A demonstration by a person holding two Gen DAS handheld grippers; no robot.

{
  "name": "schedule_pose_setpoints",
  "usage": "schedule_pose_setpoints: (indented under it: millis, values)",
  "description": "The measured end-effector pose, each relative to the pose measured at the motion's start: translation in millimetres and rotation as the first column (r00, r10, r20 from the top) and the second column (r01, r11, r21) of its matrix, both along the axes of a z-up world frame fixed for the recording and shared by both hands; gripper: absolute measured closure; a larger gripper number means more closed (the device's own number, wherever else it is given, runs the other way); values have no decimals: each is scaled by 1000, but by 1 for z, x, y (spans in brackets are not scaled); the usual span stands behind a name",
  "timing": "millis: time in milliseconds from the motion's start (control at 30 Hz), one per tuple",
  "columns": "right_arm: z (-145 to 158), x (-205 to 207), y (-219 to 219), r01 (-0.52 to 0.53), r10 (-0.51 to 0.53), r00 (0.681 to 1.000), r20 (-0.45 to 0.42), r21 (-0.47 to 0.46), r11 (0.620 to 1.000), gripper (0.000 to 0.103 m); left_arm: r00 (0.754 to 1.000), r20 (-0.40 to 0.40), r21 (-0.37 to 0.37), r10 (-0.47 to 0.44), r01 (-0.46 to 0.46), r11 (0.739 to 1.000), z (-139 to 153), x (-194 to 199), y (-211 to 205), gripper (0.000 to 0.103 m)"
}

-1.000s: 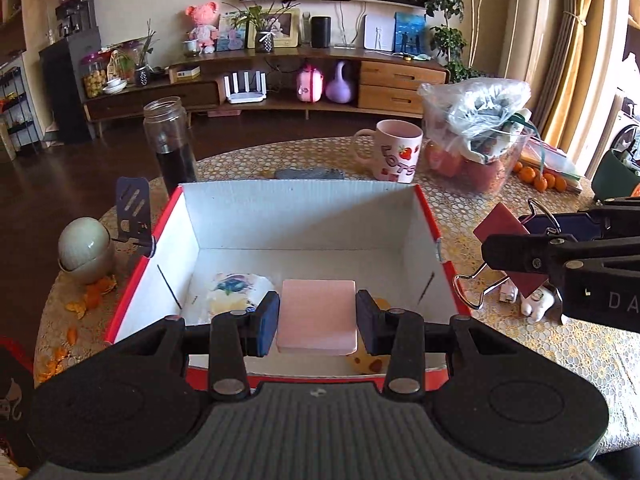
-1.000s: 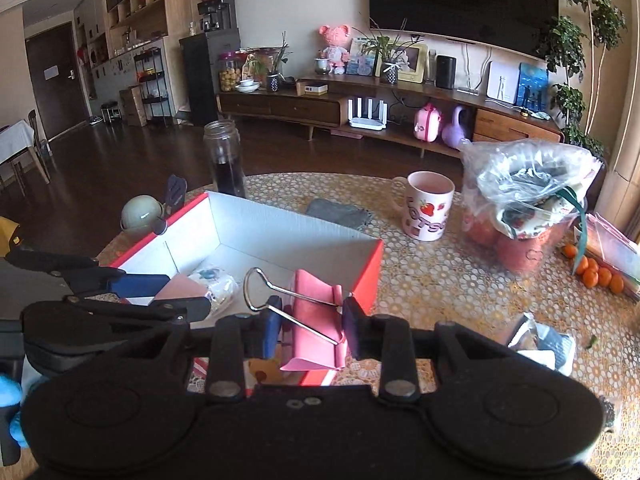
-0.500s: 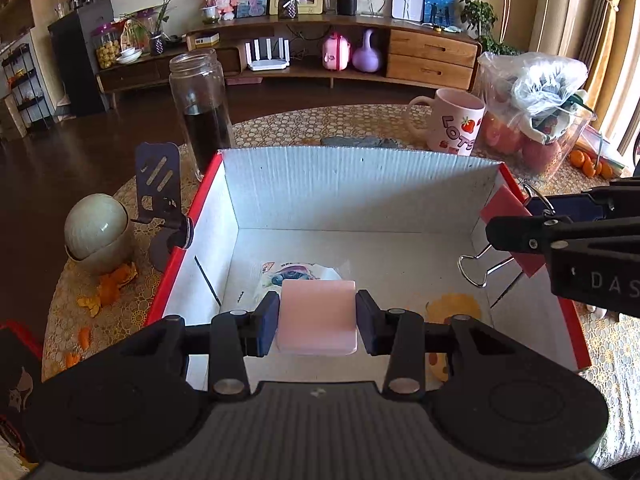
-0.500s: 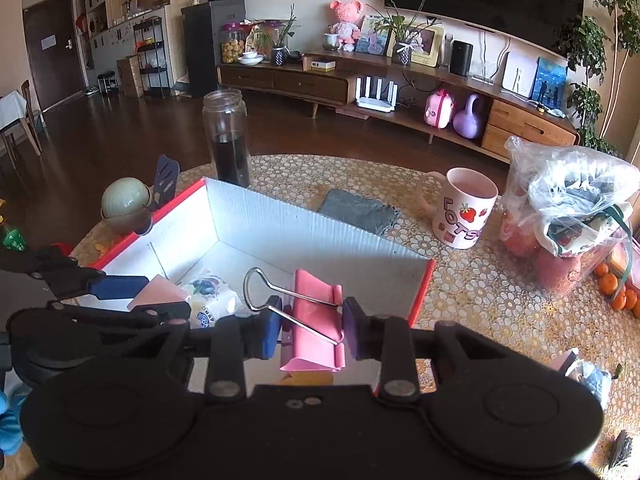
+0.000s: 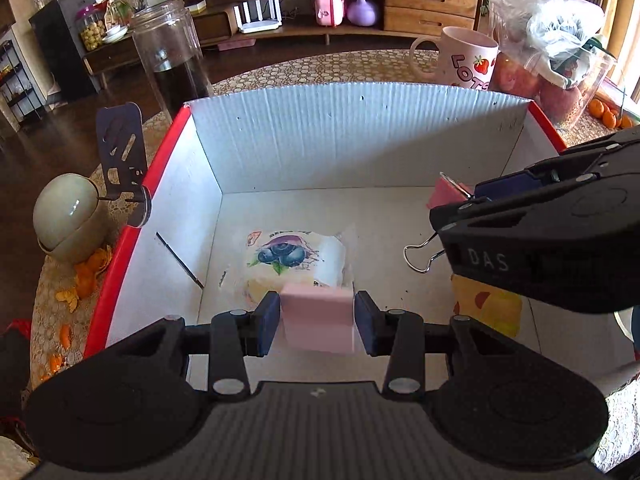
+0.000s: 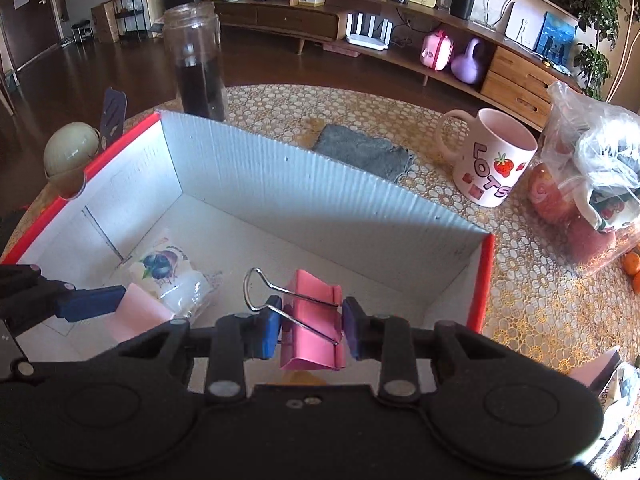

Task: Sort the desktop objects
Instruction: 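Lower the pink clip and pink pad into the red box and open both tools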

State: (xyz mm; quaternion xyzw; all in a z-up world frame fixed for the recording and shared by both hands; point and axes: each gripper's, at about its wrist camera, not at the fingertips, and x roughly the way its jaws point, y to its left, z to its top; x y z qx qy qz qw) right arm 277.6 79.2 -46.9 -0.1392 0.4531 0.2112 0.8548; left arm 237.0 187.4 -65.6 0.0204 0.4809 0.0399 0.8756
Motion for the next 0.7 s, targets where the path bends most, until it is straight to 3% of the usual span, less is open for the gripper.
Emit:
schedule_pose_setpoints:
  millis: [300,467,700]
  values:
    - [-18,-1,12,-15,13,998,-56,-28,1000,71,999,-32,-12,-15,15,1000,-11,0,-1,63]
    - [-20,1,10,2,-4,997,-71,-16,1000,67,1000,-23,-25,-13,13,1000,-11,-3,-1,63]
    - [-9,1,-1,24,-23,999,-46,13,1000,46,1000,18,-26,0,1,1000,-1,-11,-2,61]
